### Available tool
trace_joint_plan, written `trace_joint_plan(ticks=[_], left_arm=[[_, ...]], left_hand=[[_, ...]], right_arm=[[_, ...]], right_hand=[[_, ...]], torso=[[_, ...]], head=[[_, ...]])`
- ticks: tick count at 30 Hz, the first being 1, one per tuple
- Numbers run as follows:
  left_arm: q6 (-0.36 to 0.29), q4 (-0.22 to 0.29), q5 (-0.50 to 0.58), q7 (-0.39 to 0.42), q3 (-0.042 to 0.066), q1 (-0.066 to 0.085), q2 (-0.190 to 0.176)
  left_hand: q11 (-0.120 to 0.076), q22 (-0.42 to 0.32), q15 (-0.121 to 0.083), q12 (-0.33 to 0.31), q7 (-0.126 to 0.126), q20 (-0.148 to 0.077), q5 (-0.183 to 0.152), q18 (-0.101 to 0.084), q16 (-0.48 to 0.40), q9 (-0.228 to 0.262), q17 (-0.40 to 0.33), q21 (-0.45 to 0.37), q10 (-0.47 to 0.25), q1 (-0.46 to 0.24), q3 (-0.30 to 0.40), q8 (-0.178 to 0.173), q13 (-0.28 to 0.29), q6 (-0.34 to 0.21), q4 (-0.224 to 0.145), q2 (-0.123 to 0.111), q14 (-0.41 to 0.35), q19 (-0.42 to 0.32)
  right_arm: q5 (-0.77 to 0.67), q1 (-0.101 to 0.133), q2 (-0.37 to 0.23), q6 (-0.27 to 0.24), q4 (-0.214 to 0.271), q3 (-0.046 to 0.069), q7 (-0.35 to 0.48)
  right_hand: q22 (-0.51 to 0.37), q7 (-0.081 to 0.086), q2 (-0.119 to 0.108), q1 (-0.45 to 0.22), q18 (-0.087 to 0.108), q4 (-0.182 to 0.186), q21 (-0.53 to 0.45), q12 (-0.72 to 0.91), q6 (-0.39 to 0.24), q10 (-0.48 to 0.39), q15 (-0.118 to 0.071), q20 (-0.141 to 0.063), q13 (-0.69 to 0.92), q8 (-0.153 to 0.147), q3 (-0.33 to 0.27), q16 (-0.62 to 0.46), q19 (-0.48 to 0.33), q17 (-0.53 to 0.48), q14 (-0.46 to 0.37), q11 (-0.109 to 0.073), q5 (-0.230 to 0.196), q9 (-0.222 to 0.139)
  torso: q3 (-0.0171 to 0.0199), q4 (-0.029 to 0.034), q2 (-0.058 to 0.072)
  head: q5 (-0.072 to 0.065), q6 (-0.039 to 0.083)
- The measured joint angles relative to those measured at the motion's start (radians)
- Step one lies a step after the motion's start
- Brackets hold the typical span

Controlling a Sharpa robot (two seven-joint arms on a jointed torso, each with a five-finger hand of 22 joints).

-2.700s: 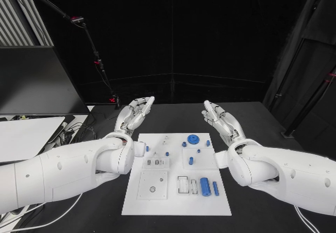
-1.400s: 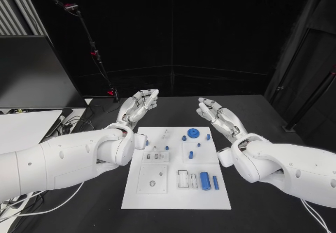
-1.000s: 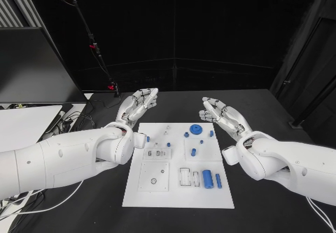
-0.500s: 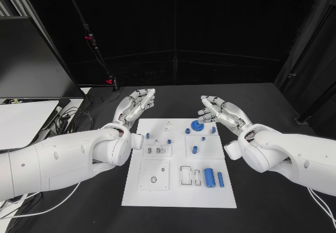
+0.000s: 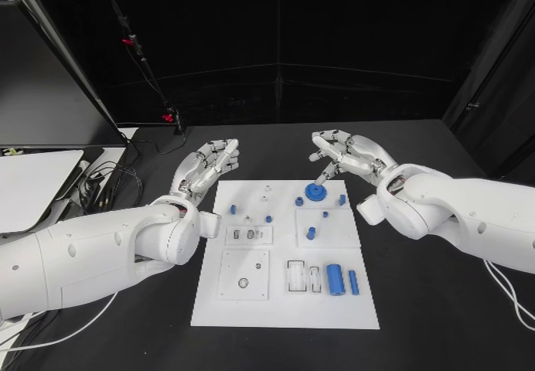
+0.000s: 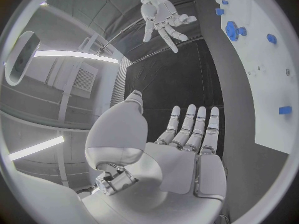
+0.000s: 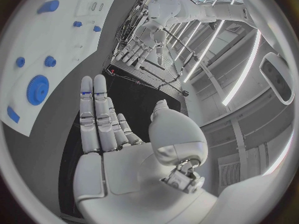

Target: Assemble the parts on the task board

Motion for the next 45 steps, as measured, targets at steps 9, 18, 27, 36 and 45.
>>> trace_joint_plan(ticks=[9,18,27,36,45], left_arm=[[0.006,0.007,-0.001,0.000,0.000,0.005,0.009],[0.012,0.006,-0.002,0.000,-0.002,0.005,0.011],[0.015,0.007,-0.003,0.000,-0.006,0.006,0.007],[0.016,0.007,-0.003,0.000,-0.008,0.006,0.005],[0.017,0.006,-0.003,0.000,-0.011,0.006,0.006]], left_hand=[[0.000,0.003,0.003,0.003,0.000,0.004,0.000,0.000,0.000,-0.005,-0.004,0.008,0.000,0.008,0.000,0.000,-0.003,0.000,0.000,0.008,0.003,0.004],[0.000,0.003,0.003,0.003,0.000,0.004,0.000,0.000,0.004,-0.006,-0.005,0.008,0.000,0.008,0.000,0.000,-0.003,0.000,0.000,0.008,0.003,0.004],[0.000,0.003,0.003,0.003,0.000,0.004,0.000,0.000,0.004,-0.006,-0.005,0.008,0.000,0.008,0.000,0.000,-0.003,0.000,0.000,0.008,0.003,0.004],[0.000,0.003,0.003,0.003,0.000,0.004,0.000,0.000,0.004,-0.007,-0.006,0.008,0.000,0.012,0.000,0.000,-0.003,0.000,0.000,0.012,0.003,0.004],[0.000,0.003,0.003,0.003,0.000,0.004,0.000,0.000,0.004,-0.009,-0.007,0.008,0.000,0.008,0.000,0.004,-0.003,0.000,0.000,0.016,0.003,0.004]], right_arm=[[-0.106,0.032,0.017,0.023,-0.041,0.001,-0.038],[-0.239,0.038,0.057,0.035,-0.099,0.000,-0.049],[-0.505,0.038,0.098,0.054,-0.118,0.000,-0.146],[-0.808,0.036,0.145,0.064,-0.130,-0.001,-0.269],[-1.011,0.026,0.194,0.109,-0.155,-0.001,-0.374]], right_hand=[[0.443,-0.009,0.036,0.096,-0.019,0.001,0.554,-0.064,0.084,0.085,-0.082,-0.096,-0.001,-0.002,-0.045,0.884,0.285,0.931,0.275,-0.055,0.029,0.004],[1.131,0.021,-0.019,0.316,-0.142,-0.043,1.096,-0.093,0.402,0.254,-0.056,-0.064,-0.002,0.075,-0.014,1.054,0.437,1.171,0.282,-0.058,0.078,0.024],[1.134,0.017,-0.059,0.530,-0.141,-0.145,1.120,-0.180,0.639,0.323,-0.103,-0.101,-0.002,-0.040,0.078,1.060,0.441,1.171,0.280,-0.093,0.008,0.013],[1.134,-0.020,-0.089,0.615,-0.141,-0.158,1.126,-0.269,0.730,0.384,-0.129,-0.129,-0.002,-0.140,0.101,1.060,0.441,1.171,0.282,-0.130,0.008,0.013],[1.134,-0.023,-0.095,0.634,-0.141,-0.140,1.126,-0.327,0.751,0.401,-0.136,-0.134,-0.002,-0.195,0.102,1.060,0.439,1.171,0.282,-0.132,0.008,0.013]], torso=[[-0.0045,0.0097,0.016],[-0.0084,0.0134,0.019],[-0.0067,0.0143,0.015],[-0.0066,0.0149,0.010],[-0.0063,0.0149,0.008]], head=[[-0.017,-0.003],[-0.019,-0.011],[-0.013,-0.027],[-0.004,-0.039],[-0.001,-0.052]])
